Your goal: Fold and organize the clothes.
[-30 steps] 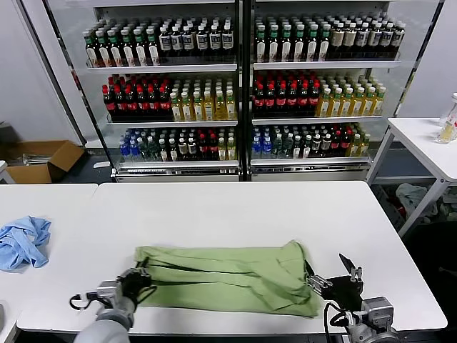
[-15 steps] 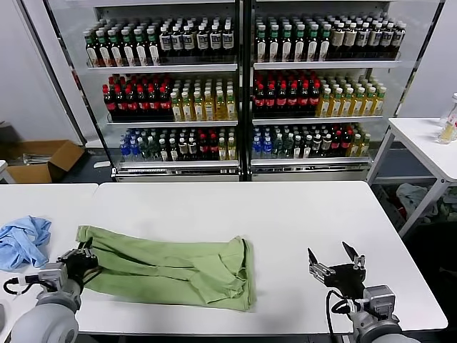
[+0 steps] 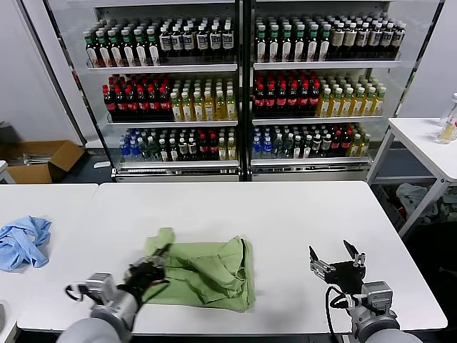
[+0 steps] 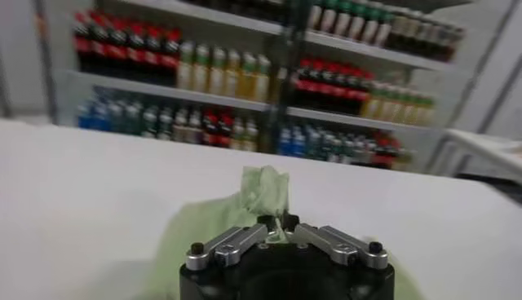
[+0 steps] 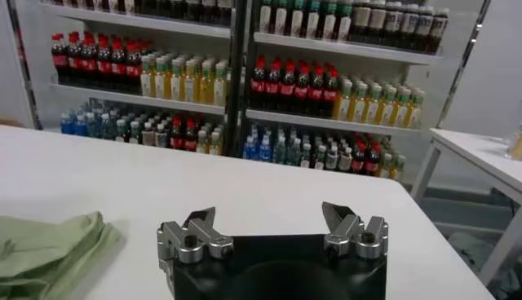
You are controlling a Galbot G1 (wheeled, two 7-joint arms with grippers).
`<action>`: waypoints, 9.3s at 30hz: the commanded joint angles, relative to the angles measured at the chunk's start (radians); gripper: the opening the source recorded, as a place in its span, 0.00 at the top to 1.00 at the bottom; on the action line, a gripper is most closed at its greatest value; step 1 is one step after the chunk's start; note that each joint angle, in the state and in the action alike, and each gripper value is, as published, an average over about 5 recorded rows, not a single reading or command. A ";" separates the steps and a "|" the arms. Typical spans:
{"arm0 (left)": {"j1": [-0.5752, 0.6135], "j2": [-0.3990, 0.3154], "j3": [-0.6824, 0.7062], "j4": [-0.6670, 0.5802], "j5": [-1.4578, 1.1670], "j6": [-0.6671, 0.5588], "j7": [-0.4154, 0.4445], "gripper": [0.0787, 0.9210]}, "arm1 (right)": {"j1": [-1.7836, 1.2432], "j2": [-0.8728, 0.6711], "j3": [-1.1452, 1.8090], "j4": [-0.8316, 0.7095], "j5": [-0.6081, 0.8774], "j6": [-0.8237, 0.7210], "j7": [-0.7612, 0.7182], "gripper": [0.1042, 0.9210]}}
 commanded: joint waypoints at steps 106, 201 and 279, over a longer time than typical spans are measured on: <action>0.107 0.198 -0.867 0.158 -0.630 0.032 0.032 0.98 | 0.100 -0.009 -0.052 -0.052 -0.006 0.001 -0.027 0.12; 0.087 -0.246 -0.188 0.088 0.621 -0.283 0.238 0.12 | 0.471 0.143 -0.502 -0.459 0.340 0.001 0.183 0.67; -0.144 -0.208 -0.133 0.326 0.799 -0.550 0.314 0.12 | 0.348 -0.071 -0.068 -0.442 -0.221 0.393 -0.111 0.12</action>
